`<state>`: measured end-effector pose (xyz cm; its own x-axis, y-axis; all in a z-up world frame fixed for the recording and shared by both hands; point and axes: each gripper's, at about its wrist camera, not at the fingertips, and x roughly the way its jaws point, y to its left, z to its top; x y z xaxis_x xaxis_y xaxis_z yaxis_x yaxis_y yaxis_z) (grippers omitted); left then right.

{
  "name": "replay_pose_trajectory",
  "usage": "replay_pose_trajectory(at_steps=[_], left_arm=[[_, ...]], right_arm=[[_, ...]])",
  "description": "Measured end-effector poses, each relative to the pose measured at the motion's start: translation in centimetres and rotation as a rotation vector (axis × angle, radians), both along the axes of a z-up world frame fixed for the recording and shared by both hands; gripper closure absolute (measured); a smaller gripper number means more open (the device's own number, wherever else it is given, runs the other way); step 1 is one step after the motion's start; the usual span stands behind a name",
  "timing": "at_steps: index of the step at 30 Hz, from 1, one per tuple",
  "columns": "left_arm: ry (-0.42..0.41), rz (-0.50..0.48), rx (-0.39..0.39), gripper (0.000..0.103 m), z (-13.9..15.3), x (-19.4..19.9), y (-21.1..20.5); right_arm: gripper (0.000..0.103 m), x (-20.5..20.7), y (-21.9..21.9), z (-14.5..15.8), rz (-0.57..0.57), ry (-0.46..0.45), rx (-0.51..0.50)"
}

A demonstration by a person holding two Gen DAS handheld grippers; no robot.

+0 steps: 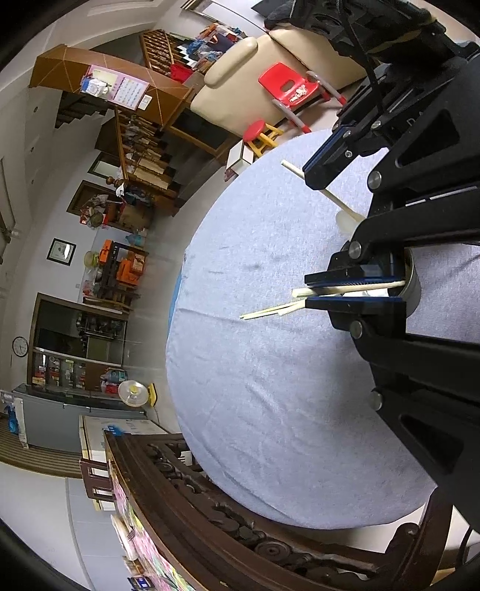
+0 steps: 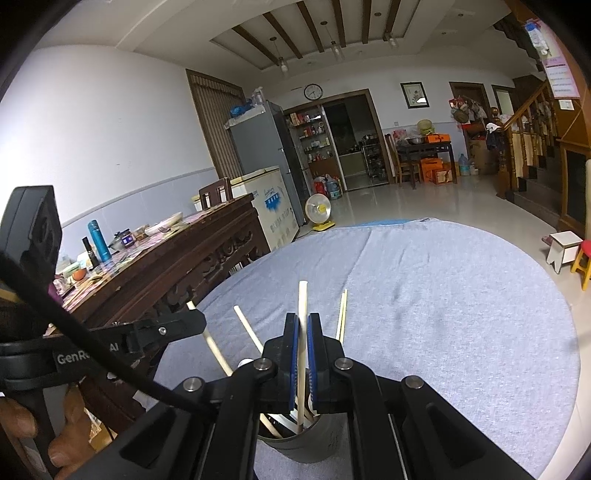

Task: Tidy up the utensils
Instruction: 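Lower the chopstick into the cup and open the left gripper while the right gripper lowers its chopstick, then open the right gripper and move both grippers to the two chopsticks on the cloth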

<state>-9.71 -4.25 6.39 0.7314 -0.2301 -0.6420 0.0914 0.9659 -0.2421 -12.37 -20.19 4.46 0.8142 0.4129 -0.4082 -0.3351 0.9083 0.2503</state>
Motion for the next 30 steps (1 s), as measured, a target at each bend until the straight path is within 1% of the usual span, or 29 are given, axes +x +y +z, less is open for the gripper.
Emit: replay_pose_trajectory(at_steps=[2, 6, 8, 9, 10, 11, 12, 13, 15, 17, 18, 19, 21, 24, 26, 28, 30], left_arm=[[0.002, 0.0, -0.028, 0.098, 0.1, 0.0, 0.5], [0.004, 0.007, -0.036, 0.098, 0.2, -0.1, 0.8], [0.005, 0.012, -0.059, 0.093, 0.3, -0.2, 1.3], [0.001, 0.02, -0.071, 0.084, 0.5, -0.3, 1.6], [-0.007, 0.027, -0.083, 0.071, 0.7, -0.4, 1.9], [-0.026, 0.04, -0.098, 0.064, 1.1, -0.7, 2.4], [-0.048, 0.057, -0.109, 0.055, 1.6, -1.0, 2.9], [-0.063, 0.07, -0.115, 0.052, 2.0, -1.2, 3.3], [-0.091, 0.095, -0.133, 0.051, 3.0, -1.4, 4.3], [-0.107, 0.124, -0.148, 0.05, 3.8, -1.1, 5.6], [-0.116, 0.143, -0.152, 0.047, 4.2, -1.0, 6.3], [-0.118, 0.155, -0.152, 0.042, 4.5, -0.8, 6.8], [-0.115, 0.188, -0.156, 0.038, 4.9, -0.2, 8.3], [-0.093, 0.212, -0.152, 0.034, 4.9, 0.8, 9.7], [-0.05, 0.231, -0.15, 0.033, 4.2, 2.2, 10.9], [0.004, 0.247, -0.138, 0.033, 3.2, 3.7, 11.7], [0.07, 0.236, -0.108, 0.033, 1.8, 5.8, 11.9]], right_arm=[[0.097, 0.0, 0.1, -0.1, 0.002, 0.005, -0.005], [0.097, -0.1, 0.3, -0.3, 0.006, 0.007, -0.009], [0.097, -0.2, 0.2, -0.2, 0.0, 0.005, -0.009], [0.097, -0.3, 0.0, -0.2, -0.006, 0.002, -0.006], [0.097, -0.4, -0.1, -0.1, -0.009, 0.001, -0.002], [0.097, -0.6, -0.3, 0.1, -0.014, -0.002, 0.006], [0.097, -0.7, -0.5, 0.3, -0.019, -0.006, 0.013], [0.097, -0.9, -0.8, 0.6, -0.024, -0.013, 0.023], [0.096, -1.3, -1.4, 1.2, -0.031, -0.027, 0.039], [0.093, -1.5, -2.2, 2.0, -0.038, -0.035, 0.06], [0.089, -1.6, -2.7, 2.3, -0.042, -0.037, 0.071], [0.085, -1.7, -3.3, 2.7, -0.048, -0.038, 0.087], [0.08, -1.6, -4.8, 3.3, -0.06, -0.025, 0.121], [0.076, -0.9, -7.6, 3.9, -0.082, 0.014, 0.173], [0.071, -0.1, -9.7, 3.8, -0.113, 0.047, 0.194], [0.049, 0.9, -11.5, 3.4, -0.147, 0.1, 0.195], [0.048, 2.2, -13.4, 2.3, -0.179, 0.162, 0.182]])
